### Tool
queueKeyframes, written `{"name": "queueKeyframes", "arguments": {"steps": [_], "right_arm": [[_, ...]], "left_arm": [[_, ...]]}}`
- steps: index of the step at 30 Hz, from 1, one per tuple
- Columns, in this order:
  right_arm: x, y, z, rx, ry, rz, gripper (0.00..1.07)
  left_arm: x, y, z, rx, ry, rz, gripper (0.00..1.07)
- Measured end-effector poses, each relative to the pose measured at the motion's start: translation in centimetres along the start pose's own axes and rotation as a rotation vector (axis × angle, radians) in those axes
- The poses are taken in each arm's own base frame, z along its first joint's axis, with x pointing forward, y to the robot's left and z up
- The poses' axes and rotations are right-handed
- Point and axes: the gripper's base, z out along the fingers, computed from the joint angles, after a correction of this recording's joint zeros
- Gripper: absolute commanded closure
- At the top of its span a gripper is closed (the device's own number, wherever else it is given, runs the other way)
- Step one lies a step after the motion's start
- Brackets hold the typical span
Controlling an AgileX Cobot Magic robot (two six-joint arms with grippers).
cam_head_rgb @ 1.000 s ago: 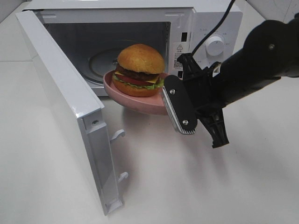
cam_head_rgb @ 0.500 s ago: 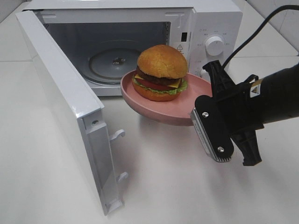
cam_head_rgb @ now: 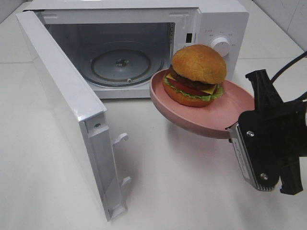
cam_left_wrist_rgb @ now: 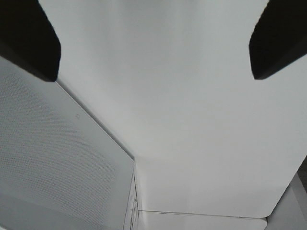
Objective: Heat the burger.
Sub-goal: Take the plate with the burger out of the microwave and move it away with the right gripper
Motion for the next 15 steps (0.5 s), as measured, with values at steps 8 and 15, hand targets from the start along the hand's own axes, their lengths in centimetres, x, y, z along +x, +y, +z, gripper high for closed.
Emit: {"name": "queueKeyframes", "arguments": {"steps": [8,15], "right_arm": [[0.5,0.5,-1.3,-0.008,0.048,0.06,1.01],[1.0,0.5,-2.0,0.012,0.103,0.17,0.99]], "left_arm": [[0.0,0.0,0.0,0.0,0.0,0.0,0.07],[0.0,0.0,0.0,0.0,0.0,0.0,0.07]]}}
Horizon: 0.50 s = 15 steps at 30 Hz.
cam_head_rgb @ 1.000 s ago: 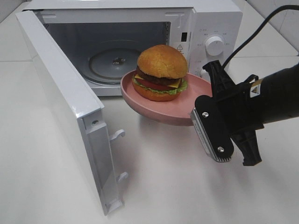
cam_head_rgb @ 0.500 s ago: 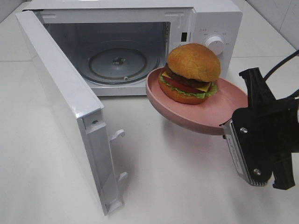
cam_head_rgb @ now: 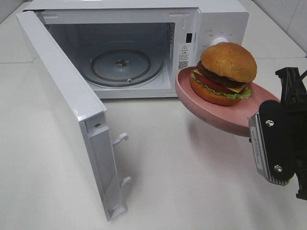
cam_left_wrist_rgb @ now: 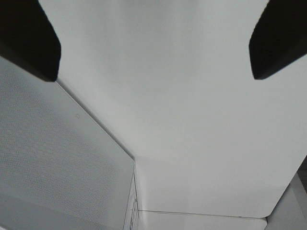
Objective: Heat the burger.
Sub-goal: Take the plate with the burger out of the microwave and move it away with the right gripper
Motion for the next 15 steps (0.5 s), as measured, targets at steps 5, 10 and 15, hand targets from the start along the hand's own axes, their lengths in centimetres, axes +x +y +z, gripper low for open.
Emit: {"name": "queueKeyframes", "arguments": {"steps": [5,10,15], "right_arm": [[0.4,0.1,0.0,-0.006,0.038,0.037,0.99],[0.7,0.2,0.0,-0.012,0.074,0.047,0.99],[1.1,0.2,0.0,-0.009,0.113,0.062,0.99]], "left_arm": [[0.0,0.0,0.0,0.0,0.0,0.0,0.07],[0.0,0.0,0.0,0.0,0.0,0.0,0.07],[0.0,0.0,0.0,0.0,0.0,0.0,0.07]]}}
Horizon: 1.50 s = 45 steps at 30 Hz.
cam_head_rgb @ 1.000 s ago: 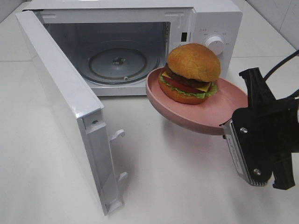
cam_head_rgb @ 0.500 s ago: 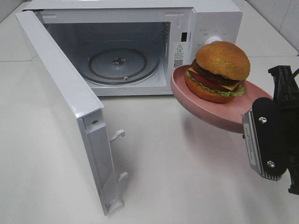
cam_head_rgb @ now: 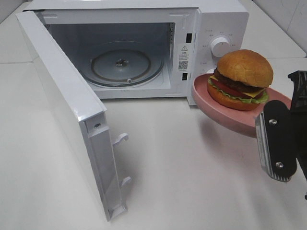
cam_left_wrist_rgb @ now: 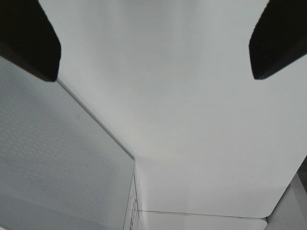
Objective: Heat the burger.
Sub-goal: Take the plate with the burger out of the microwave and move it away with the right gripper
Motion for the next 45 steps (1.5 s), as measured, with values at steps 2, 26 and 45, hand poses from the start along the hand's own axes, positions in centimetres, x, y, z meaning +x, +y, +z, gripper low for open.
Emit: {"name": "queueKeyframes", "arguments": {"steps": [2,26,45], "right_arm": [[0.3,0.0,0.0,0.001,0.033,0.024,0.99],[3.0,0.2,-0.5,0.047,0.339,0.388,0.99],[2.4,-1.9,2.8,0.037,0.565,0.662,0.97]], "left_arm": [[0.0,0.0,0.0,0.0,0.0,0.0,0.07],[0.0,0.0,0.0,0.0,0.0,0.0,0.07],[0.0,0.0,0.0,0.0,0.0,0.0,0.07]]}}
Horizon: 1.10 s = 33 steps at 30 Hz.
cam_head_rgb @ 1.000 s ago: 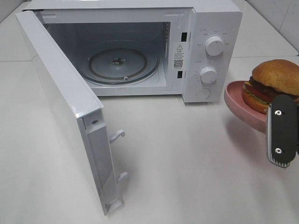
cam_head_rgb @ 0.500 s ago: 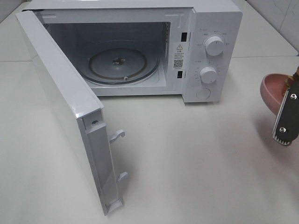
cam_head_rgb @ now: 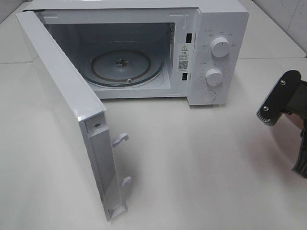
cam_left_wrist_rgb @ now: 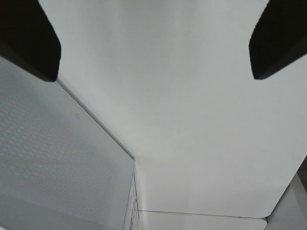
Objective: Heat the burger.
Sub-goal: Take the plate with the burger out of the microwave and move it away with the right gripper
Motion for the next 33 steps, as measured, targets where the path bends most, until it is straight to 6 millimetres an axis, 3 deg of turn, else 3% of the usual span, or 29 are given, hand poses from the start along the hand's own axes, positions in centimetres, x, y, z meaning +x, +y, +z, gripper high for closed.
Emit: {"name": "queueKeyframes", "arguments": {"steps": [8,10,17,33], "right_arm": [[-2.5,-0.2,1.8,0.044,0.176,0.151,0.97],[-3.1,-0.4,2.4,0.098,0.29,0.213,0.97],[-3.9,-0.8,2.6,0.129,0.334,0.251,0.97],[-3.3,-0.9,2.4,0.168,0.389,0.32,0.95]], "left_arm": [[0.0,0.0,0.0,0.0,0.0,0.0,0.07],[0.0,0.0,0.0,0.0,0.0,0.0,0.07],[0.0,0.0,0.0,0.0,0.0,0.0,0.07],[0.0,0.0,0.0,0.0,0.0,0.0,0.07]]}}
